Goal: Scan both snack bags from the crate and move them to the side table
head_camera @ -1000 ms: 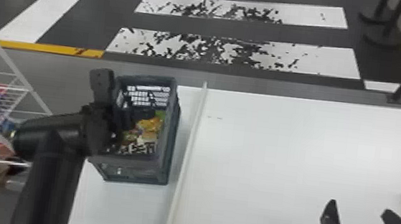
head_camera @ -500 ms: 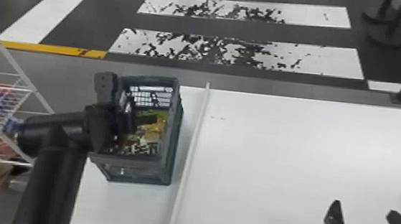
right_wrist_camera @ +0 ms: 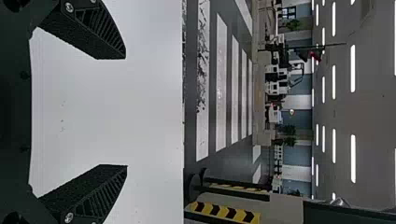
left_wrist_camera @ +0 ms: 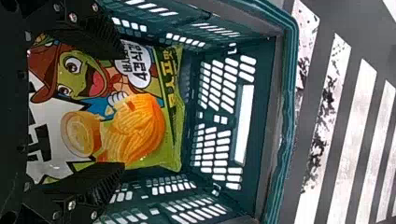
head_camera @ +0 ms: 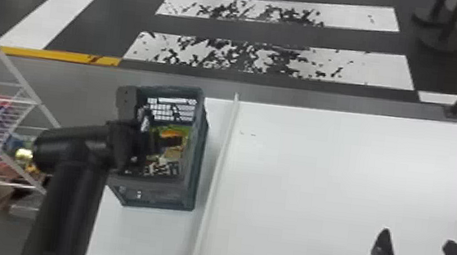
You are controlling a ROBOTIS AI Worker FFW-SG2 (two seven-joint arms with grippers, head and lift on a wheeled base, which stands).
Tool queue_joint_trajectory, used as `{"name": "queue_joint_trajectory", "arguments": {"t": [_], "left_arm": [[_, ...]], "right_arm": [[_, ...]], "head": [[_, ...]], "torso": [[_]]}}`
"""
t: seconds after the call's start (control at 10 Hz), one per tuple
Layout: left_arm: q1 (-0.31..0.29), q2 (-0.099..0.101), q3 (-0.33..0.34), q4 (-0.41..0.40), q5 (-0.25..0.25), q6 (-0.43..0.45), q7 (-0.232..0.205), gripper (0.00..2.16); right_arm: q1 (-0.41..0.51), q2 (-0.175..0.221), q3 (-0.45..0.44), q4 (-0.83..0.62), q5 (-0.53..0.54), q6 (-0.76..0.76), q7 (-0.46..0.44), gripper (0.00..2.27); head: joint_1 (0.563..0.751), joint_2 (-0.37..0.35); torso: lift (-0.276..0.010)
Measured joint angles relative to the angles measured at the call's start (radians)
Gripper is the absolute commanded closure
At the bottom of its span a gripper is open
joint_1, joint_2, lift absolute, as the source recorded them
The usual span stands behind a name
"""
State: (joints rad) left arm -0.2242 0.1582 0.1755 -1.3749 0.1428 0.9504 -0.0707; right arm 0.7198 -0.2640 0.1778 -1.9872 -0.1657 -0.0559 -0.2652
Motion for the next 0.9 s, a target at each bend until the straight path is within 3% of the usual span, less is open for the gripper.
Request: {"name": "queue_joint_trajectory", "arguments": {"t": [0.5, 0.6, 0.7, 0.8, 0.9], "left_arm": [[-0.027, -0.003, -0.014, 0.082, -0.035, -0.012, -0.013, 0.21], [-0.033, -0.003, -0.014, 0.094, -0.037, -0.013, -0.019, 0.32], [-0.037, -0.003, -0.014, 0.103, -0.038, -0.013, -0.029, 0.81], [-0.045, -0.002, -0.013, 0.121, -0.041, -0.012, -0.041, 1.44], [-0.052, -0.002, -0.012, 0.140, -0.045, -0.014, -0.046, 1.56]], "right_arm": [[-0.001, -0.019, -0.001, -0.002, -0.025, -0.006, -0.003, 0.09], [-0.002, -0.020, -0.001, -0.001, -0.027, -0.006, -0.003, 0.09], [-0.002, -0.020, -0.001, -0.001, -0.027, -0.007, -0.005, 0.09], [0.000, -0.020, -0.001, -0.001, -0.026, -0.011, -0.011, 0.09], [0.003, -0.019, -0.001, -0.001, -0.026, -0.014, -0.013, 0.09]], "head": [[0.695, 0.165], [0.695, 0.165], [0.695, 0.163], [0.695, 0.159], [0.695, 0.159]], "torso": [[-0.029], [-0.029], [-0.029], [-0.029], [-0.029]]}}
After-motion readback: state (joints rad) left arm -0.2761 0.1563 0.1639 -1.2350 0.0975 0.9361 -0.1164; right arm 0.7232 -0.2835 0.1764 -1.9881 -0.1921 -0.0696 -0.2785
